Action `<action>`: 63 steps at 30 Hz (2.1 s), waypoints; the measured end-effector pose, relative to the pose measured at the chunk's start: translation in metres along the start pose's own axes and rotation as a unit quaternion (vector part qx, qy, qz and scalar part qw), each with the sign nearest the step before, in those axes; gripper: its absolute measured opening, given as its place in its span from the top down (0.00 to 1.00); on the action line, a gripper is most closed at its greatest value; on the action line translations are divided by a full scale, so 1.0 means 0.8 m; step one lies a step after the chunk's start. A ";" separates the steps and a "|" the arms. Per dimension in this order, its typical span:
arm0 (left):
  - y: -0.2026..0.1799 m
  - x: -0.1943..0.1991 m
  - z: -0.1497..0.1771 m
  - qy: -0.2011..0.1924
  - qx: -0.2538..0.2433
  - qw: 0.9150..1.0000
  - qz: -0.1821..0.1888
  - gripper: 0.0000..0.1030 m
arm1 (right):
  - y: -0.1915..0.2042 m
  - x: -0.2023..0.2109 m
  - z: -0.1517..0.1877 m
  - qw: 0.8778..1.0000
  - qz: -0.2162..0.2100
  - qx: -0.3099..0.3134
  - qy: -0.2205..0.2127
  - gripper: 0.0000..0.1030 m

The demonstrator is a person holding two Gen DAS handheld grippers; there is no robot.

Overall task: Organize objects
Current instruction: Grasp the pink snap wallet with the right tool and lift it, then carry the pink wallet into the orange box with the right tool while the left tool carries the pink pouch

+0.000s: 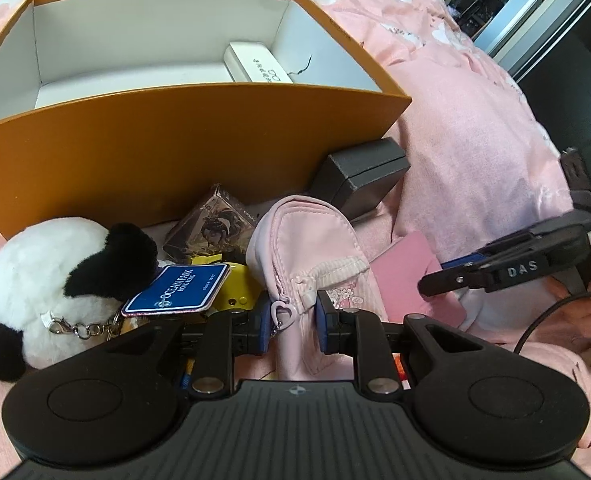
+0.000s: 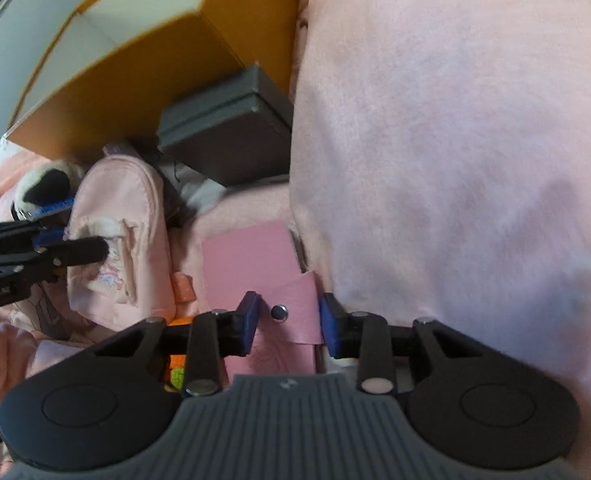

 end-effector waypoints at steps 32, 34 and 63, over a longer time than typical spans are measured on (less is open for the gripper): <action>0.122 0.086 -0.201 -0.109 0.036 0.990 -0.079 0.79 | 0.129 0.061 -0.240 0.982 -0.013 0.013 -0.191 0.67; 0.136 0.082 -0.198 -0.100 0.040 0.991 -0.079 0.79 | 0.135 0.021 -0.246 0.988 -0.005 0.016 -0.155 0.67; 0.136 0.009 -0.178 -0.016 0.091 0.996 0.020 0.78 | 0.134 -0.017 -0.253 0.982 0.132 0.108 -0.082 0.60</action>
Point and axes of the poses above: each gripper's, at about its wrist camera, not at the fingertips, and x roughly against the way its jaws point, y to its left, z to its underside, the point moved 10 cm from there along -x, roughly the way its jaws point
